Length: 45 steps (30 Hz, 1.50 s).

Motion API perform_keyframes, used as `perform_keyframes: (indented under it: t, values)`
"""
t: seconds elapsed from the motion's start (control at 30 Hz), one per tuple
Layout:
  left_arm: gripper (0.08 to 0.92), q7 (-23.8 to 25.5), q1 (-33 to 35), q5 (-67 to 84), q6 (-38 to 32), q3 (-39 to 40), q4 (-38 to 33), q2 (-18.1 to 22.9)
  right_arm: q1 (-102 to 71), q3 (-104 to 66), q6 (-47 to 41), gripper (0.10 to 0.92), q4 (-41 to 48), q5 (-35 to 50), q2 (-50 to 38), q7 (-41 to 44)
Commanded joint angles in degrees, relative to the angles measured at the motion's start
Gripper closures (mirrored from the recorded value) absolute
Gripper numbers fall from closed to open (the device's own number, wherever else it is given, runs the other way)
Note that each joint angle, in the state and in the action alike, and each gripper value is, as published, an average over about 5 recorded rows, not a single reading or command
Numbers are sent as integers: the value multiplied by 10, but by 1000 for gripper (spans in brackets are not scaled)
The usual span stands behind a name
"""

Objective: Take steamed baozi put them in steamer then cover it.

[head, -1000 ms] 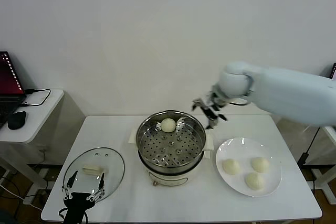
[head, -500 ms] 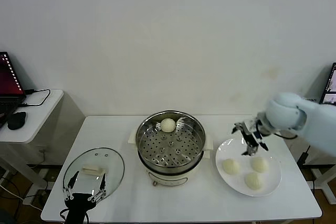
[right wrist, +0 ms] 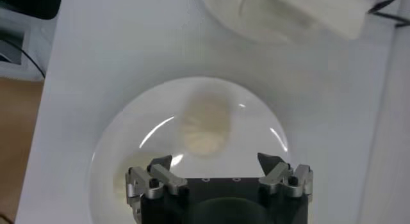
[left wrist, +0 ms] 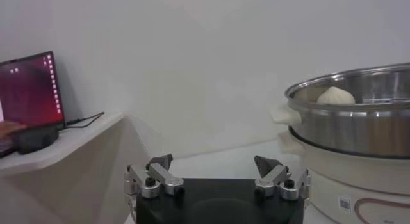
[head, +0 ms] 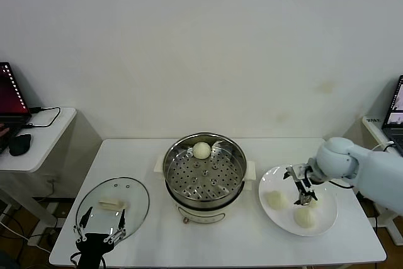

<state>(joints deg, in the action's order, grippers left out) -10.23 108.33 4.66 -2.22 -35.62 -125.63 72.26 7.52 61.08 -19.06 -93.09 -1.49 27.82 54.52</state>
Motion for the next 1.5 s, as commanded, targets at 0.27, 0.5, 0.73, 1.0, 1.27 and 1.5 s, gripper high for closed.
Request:
perform_keyframes:
  t: [0.27, 0.5, 0.73, 1.0, 1.27, 1.5]
  values:
    - [177, 0, -7, 0, 0, 2, 7, -2, -103, -73, -4, 203, 71, -16, 56, -16]
    - [177, 0, -8, 1, 0, 2, 9, -2, -111, -79, -8, 213, 84, -15, 67, -18]
    - [177, 0, -9, 0, 0, 4, 9, 0, -118, -85, -12, 305, 85, -16, 70, -18]
    - [177, -1, -7, -1, 0, 5, 3, 1, -113, -90, -14, 417, 78, -9, 66, -14]
    - [177, -1, -9, -1, 0, 8, 1, -1, -81, -86, -15, 505, 63, 5, 47, -5]
    - [177, 0, -15, 0, 1, 12, 1, -6, 40, -60, -27, 505, 4, 74, -7, 10]
